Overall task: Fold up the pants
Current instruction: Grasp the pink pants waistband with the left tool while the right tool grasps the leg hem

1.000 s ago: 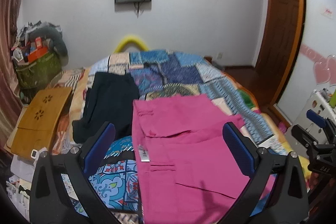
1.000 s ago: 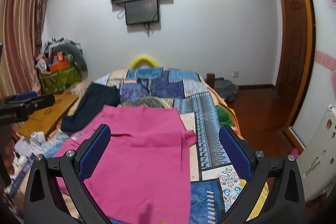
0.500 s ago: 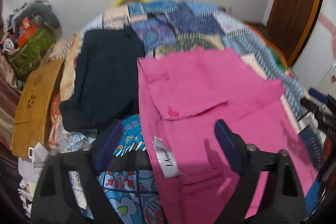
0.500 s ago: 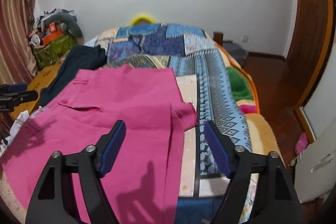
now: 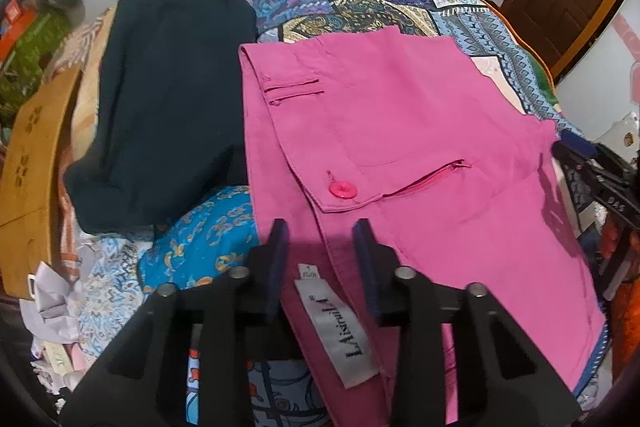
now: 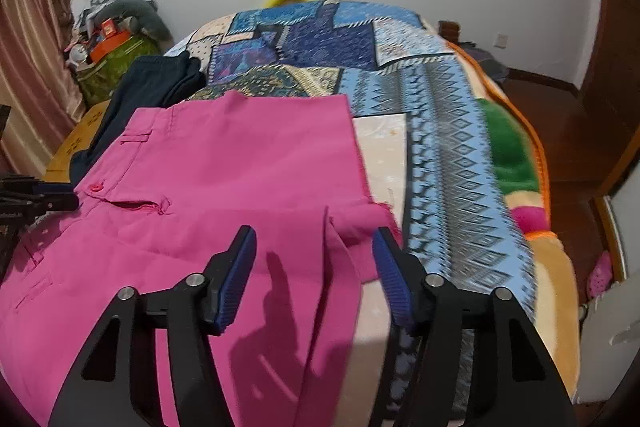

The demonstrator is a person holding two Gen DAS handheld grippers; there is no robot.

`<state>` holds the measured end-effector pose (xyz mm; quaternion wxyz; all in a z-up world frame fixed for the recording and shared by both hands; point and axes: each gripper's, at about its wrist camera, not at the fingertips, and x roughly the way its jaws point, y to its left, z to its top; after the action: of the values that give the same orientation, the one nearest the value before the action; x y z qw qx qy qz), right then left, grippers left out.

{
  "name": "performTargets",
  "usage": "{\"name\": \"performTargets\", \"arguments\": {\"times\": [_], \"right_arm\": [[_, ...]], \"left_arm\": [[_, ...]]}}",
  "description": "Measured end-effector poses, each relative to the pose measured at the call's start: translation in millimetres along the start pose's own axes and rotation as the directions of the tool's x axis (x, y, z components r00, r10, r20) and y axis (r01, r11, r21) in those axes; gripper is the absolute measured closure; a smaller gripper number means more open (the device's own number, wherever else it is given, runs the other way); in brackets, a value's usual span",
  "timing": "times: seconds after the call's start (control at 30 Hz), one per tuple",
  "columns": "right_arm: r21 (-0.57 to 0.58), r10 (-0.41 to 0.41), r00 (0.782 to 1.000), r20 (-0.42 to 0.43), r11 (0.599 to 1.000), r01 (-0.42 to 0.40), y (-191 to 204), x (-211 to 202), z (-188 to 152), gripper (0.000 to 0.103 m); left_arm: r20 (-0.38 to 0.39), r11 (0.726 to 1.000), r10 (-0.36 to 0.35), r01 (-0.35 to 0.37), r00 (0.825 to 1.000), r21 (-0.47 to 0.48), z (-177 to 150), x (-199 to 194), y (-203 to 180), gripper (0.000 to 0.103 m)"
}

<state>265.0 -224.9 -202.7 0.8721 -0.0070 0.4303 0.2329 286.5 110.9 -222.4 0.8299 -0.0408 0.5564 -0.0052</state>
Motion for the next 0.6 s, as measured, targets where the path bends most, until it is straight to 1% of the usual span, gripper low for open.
{"name": "performTargets", "arguments": {"times": [0.07,0.17,0.27,0.3,0.33,0.37,0.4,0.43,0.47,0.5,0.6], "right_arm": [[-0.009,0.004,1.0,-0.012,1.0,-0.004,0.3,6.6,4.0,0.05],[-0.022,0.007,0.999,-0.032,1.0,-0.007,1.1,14.3,4.8,0.051],[-0.013,0.013,0.998,-0.056,1.0,-0.013,-0.4,22.7,5.5,0.051],[-0.005,0.015,0.998,-0.06,1.0,-0.015,-1.4,24.4,5.6,0.052],[0.003,0.017,0.998,-0.062,1.0,-0.017,-2.2,25.6,6.6,0.053],[0.015,0.018,0.998,-0.062,1.0,-0.017,-2.5,26.5,7.4,0.056],[0.026,0.022,0.998,-0.061,0.999,-0.02,-3.6,27.3,8.0,0.061],[0.037,0.028,0.998,-0.064,0.999,-0.026,-4.8,28.3,8.1,0.064],[0.04,0.028,0.997,-0.067,0.999,-0.025,-5.0,28.9,7.9,0.071],[0.039,0.024,0.997,-0.068,0.999,-0.022,-4.6,29.6,7.7,0.078],[0.035,0.034,0.997,-0.072,0.999,-0.032,-3.6,30.3,6.9,0.089]], "left_arm": [[-0.006,1.0,-0.012,0.012,1.0,-0.001,2.4,1.1,0.5,0.072],[-0.046,0.999,-0.033,0.033,0.998,-0.014,4.5,10.1,2.7,0.072],[-0.076,0.994,-0.095,0.09,0.993,-0.067,6.9,19.1,11.1,0.072],[-0.079,0.99,-0.118,0.111,0.99,-0.081,7.8,20.8,13.0,0.074],[-0.082,0.988,-0.136,0.129,0.987,-0.088,8.6,22.1,13.4,0.082],[-0.083,0.986,-0.149,0.141,0.985,-0.092,9.1,22.9,13.1,0.083],[-0.082,0.985,-0.151,0.144,0.985,-0.094,9.5,23.2,12.6,0.085],[-0.081,0.985,-0.154,0.147,0.985,-0.088,9.4,22.9,11.2,0.09],[-0.081,0.984,-0.162,0.155,0.983,-0.082,9.3,22.6,9.9,0.095],[-0.083,0.984,-0.168,0.162,0.982,-0.076,9.0,22.0,7.8,0.097],[-0.059,0.993,-0.116,0.114,0.992,-0.031,7.9,17.2,-0.1,0.099]]}}
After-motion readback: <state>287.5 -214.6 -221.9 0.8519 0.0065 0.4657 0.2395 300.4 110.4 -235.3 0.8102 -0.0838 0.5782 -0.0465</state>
